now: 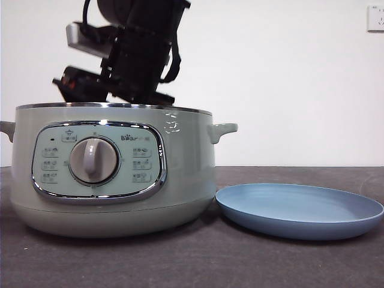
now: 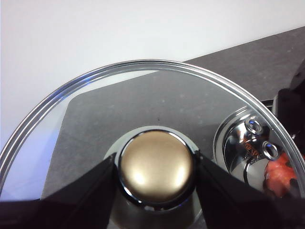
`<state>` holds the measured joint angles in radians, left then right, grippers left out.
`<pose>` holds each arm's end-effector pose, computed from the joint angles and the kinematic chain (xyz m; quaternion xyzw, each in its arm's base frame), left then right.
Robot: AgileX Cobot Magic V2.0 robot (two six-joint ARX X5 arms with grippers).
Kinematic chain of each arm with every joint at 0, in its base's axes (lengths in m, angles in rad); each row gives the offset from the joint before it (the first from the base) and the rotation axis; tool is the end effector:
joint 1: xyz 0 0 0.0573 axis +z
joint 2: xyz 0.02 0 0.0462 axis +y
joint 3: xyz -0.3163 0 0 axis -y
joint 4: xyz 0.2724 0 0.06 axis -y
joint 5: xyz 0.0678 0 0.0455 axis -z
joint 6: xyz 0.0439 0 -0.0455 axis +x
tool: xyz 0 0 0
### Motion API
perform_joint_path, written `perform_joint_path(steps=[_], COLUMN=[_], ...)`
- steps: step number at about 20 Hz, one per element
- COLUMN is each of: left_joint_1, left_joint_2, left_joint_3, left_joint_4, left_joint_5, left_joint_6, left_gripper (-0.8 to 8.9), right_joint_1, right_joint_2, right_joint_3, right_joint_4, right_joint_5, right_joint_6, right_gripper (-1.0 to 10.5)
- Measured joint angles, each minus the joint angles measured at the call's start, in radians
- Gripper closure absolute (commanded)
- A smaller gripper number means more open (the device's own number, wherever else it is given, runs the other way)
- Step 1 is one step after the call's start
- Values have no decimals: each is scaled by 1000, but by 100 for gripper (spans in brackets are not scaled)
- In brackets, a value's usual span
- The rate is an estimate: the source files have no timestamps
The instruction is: Take the pumpkin out from the steamer,put the pumpkin in the blue plate,close the lid
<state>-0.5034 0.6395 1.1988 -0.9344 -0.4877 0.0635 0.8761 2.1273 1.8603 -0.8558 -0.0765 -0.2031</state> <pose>0.0664 -0.0131 0.4486 0.1198 0.1637 -0.0129 0.9791 0.3264 0.3970 0.2575 -0.2824 0.4485 0.4358 0.7274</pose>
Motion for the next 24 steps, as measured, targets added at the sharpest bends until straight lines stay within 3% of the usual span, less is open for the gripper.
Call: perform_joint_path(steps=[1,2,3,8,12,15,19,24], left_joint_1=[0,0,0,0,0,0,0,0], left_joint_2=[0,0,0,0,1,3,4,5], left_joint_3=[0,0,0,0,0,0,0,0], left_joint_4=[-1,-1,-1,-1,-1,27,60,73], left_joint_5=[0,0,0,0,1,2,47,55], left_joint_6=[0,0,0,0,0,0,0,0], left_gripper=[822,822,822,822,822,822,822,821], right_joint_1=[0,0,0,1,-28,-122,-288,-420], right_joint_2=[9,11,11,-2,-167,-333,-497,-529], right_joint_3=[0,0,0,0,0,0,4,-82], right_joint_4=[0,0,0,3,-56,-208,-488,-500], right_joint_5=[0,0,1,3,6,6,6,24], right_joint_6=[0,0,0,-3,-3,1,84,180], right_gripper=[425,639,967,947,947,947,949,951])
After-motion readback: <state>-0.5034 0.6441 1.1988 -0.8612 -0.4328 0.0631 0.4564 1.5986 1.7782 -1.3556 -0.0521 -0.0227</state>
